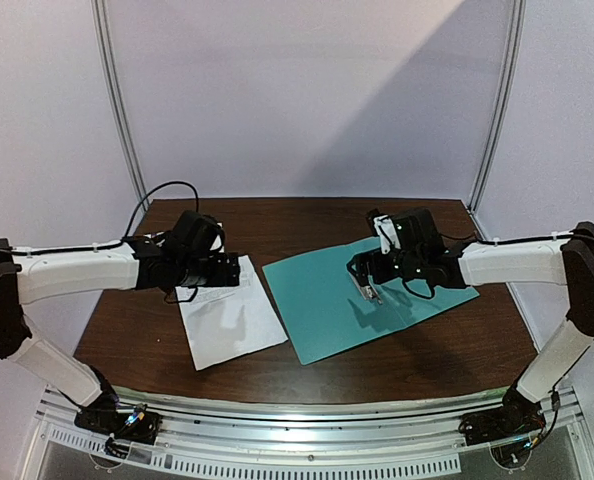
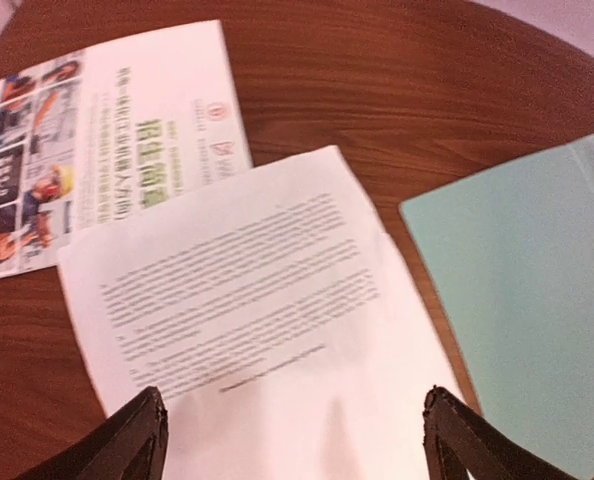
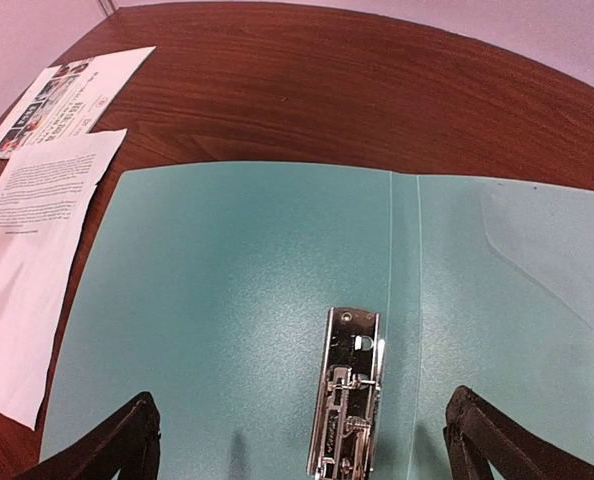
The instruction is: Put the files into the folder
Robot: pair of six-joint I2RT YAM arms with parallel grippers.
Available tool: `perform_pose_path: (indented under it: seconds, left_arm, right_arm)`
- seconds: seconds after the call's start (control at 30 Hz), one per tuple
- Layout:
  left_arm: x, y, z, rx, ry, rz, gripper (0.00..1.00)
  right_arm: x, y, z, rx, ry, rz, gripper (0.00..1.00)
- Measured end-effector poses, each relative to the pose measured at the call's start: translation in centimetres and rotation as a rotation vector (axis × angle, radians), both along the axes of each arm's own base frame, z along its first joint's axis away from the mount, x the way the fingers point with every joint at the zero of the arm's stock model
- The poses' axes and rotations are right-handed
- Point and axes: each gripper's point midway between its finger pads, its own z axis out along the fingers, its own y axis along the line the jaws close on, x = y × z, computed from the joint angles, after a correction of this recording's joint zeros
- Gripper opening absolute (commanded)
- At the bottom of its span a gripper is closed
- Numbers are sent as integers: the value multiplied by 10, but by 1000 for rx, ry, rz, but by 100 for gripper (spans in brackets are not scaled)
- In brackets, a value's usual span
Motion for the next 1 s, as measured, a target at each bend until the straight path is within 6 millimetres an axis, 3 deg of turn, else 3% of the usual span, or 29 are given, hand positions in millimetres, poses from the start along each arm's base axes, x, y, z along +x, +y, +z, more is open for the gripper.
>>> perform_pose_path:
  seconds: [0.2, 0.43, 0.6, 1.0]
  left_arm:
    - [3, 62, -7, 68, 87, 190, 74]
    - [2, 100, -14, 85, 153, 289, 71]
    - [11, 114, -21, 89, 191, 325, 70]
    - [15, 126, -67, 95, 327, 340, 65]
  right_arm:
    - [-4, 5, -11, 3, 35, 23, 99]
    - [-9, 12, -12, 28, 59, 53, 99]
    - [-12, 12, -17, 32, 73, 52, 99]
    - [-23, 7, -34, 24, 118, 57, 99]
